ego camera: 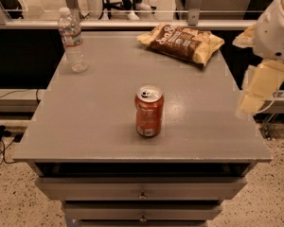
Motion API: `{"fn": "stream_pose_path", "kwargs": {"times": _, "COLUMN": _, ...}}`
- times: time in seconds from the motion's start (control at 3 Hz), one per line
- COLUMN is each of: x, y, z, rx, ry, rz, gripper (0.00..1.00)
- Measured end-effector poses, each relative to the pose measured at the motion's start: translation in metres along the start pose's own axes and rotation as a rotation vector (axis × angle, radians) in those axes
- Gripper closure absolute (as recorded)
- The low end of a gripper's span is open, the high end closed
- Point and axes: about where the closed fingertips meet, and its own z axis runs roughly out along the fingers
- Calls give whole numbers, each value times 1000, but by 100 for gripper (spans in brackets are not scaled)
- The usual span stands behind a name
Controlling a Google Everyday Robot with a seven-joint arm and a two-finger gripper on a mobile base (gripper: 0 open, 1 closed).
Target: Move coke can near water bottle
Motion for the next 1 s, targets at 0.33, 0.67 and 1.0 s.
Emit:
{"fn": "stream_pose_path", "kwargs": {"times": 0.33, "x": -32, "y": 0, "z": 43, "rx": -81, "ry": -151, "rz": 22, "gripper": 0}}
{"fn": "stream_pose_path", "kwargs": {"times": 0.67, "x": -71, "y": 23, "z": 90, "rx": -203, "ry": -326, "rz": 27, "gripper": 0}}
{"fn": "stream_pose_path", "kwargs": {"times": 1.0, "x": -98, "y": 49, "z": 123, "rx": -307, "ry": -470, "rz": 48, "gripper": 0}}
